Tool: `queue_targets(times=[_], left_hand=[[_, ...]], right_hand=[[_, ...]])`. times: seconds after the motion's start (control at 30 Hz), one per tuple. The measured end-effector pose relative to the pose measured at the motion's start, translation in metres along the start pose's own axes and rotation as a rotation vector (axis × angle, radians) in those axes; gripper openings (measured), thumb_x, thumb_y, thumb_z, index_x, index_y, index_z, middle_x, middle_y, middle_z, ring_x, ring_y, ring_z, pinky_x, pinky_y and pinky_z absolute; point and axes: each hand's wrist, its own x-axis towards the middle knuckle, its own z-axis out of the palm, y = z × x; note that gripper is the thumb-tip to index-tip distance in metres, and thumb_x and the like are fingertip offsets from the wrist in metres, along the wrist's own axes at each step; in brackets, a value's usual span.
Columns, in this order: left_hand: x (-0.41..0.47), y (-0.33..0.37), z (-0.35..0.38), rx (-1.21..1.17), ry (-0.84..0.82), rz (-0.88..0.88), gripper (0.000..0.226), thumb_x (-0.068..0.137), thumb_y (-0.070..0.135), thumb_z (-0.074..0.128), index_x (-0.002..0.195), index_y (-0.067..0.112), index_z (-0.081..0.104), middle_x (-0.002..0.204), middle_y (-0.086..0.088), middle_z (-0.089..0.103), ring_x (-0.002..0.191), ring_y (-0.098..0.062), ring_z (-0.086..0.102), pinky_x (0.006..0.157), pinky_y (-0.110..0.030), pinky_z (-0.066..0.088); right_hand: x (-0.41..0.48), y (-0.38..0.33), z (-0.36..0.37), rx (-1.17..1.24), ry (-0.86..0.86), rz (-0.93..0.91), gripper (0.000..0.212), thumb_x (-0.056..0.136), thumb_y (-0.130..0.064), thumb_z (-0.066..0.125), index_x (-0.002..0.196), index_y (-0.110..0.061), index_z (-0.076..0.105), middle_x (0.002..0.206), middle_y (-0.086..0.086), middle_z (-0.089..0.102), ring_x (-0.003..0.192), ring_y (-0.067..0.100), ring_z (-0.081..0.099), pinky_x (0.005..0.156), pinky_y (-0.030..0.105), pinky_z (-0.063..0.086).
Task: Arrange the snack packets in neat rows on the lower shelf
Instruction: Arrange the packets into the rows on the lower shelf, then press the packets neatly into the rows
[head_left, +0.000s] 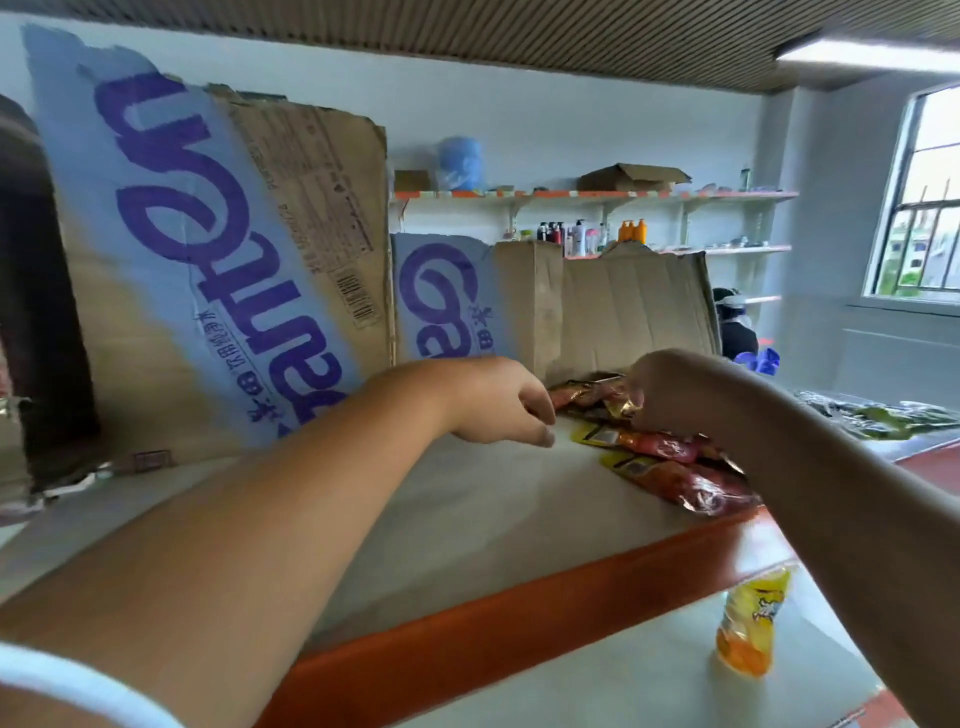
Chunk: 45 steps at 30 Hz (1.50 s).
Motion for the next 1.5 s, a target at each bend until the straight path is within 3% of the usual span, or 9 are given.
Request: queue_targets(times=[0.23,0.4,0.7,0.83,1.0,1.1,1.27,1.4,1.5], left_hand=[[-0.001,-0.026,0.023,-0.175,0.161,-0.103,0.024,0.095,0.047,0.066,0.119,0.043,0.069,0.102,0.023,0.063,0.094,0.001,0.061,0.077,-0.022,0.046],[-0.005,-0.036,0.027,-0.162,0.089,-0.134,0.023,0.094,0.048,0.068,0.116,0.043,0.07,0.101,0.022,0.067,0.094,0.003,0.063,0.086,-0.025,0.052],[-0.001,-0.036,0.028,-0.217,0.139,-0.147,0.025,0.094,0.047,0.068,0.119,0.049,0.066,0.104,0.022,0.068,0.098,0.001,0.062,0.088,-0.026,0.051],[0.005,-0.04,0.03,-0.45,0.192,-0.179,0.046,0.102,0.016,0.058,0.136,0.047,0.054,0.097,0.012,0.075,0.086,-0.01,0.072,0.082,-0.035,0.059],[-0.002,-0.045,0.025,-0.901,0.158,-0.397,0.029,0.106,0.01,0.039,0.101,0.018,0.067,0.078,-0.011,0.075,0.064,-0.024,0.067,0.062,-0.031,0.052],[-0.008,-0.062,0.024,-0.775,0.052,-0.477,0.024,0.102,0.013,0.053,0.09,0.007,0.072,0.073,-0.009,0.072,0.059,-0.019,0.065,0.058,-0.026,0.051],[-0.009,-0.072,0.02,-0.298,-0.026,-0.567,0.018,0.094,0.017,0.071,0.08,0.006,0.075,0.067,-0.002,0.069,0.057,-0.014,0.064,0.054,-0.026,0.054],[-0.01,-0.071,0.014,-0.213,-0.071,-0.604,0.021,0.094,0.026,0.072,0.085,0.007,0.076,0.072,-0.002,0.07,0.061,-0.015,0.064,0.056,-0.025,0.054],[-0.012,-0.065,0.011,-0.195,-0.127,-0.611,0.032,0.093,0.042,0.073,0.085,0.012,0.071,0.075,-0.001,0.069,0.064,-0.014,0.064,0.058,-0.025,0.054]], right_hand=[[0.03,0.0,-0.004,0.002,0.195,-0.135,0.015,0.09,-0.026,0.062,0.1,-0.018,0.068,0.093,0.002,0.065,0.085,0.023,0.062,0.08,0.036,0.056],[0.03,0.022,0.001,-0.046,-0.123,-0.143,0.047,0.082,-0.049,0.074,0.11,-0.014,0.066,0.105,0.002,0.067,0.096,0.022,0.063,0.084,0.036,0.053],[0.013,-0.006,-0.019,-0.055,0.107,-0.401,0.014,0.099,-0.021,0.053,0.091,-0.014,0.062,0.096,0.005,0.063,0.082,0.017,0.057,0.066,0.025,0.043],[0.004,-0.035,-0.023,0.235,0.246,-0.553,0.029,0.095,-0.021,0.054,0.068,-0.023,0.046,0.074,-0.002,0.049,0.067,0.015,0.046,0.058,0.027,0.033],[0.002,-0.076,-0.011,0.497,0.172,-0.738,0.022,0.093,-0.021,0.057,0.072,-0.024,0.054,0.073,-0.002,0.058,0.069,0.02,0.059,0.057,0.028,0.041],[0.002,-0.068,-0.013,0.806,-0.222,-0.777,0.016,0.099,-0.033,0.06,0.101,-0.018,0.065,0.101,0.0,0.072,0.09,0.014,0.073,0.077,0.031,0.06],[0.02,-0.047,-0.007,0.573,0.076,-0.621,0.017,0.098,-0.037,0.059,0.097,-0.023,0.069,0.087,-0.011,0.066,0.069,0.003,0.061,0.063,0.021,0.044],[0.014,-0.053,0.007,0.355,-0.135,-0.609,0.032,0.094,-0.05,0.056,0.126,-0.044,0.062,0.103,-0.008,0.067,0.073,0.012,0.069,0.08,0.034,0.057],[0.005,-0.063,0.008,0.3,-0.122,-0.684,0.024,0.096,-0.042,0.056,0.115,-0.042,0.07,0.097,-0.013,0.065,0.084,0.011,0.062,0.082,0.031,0.052]])
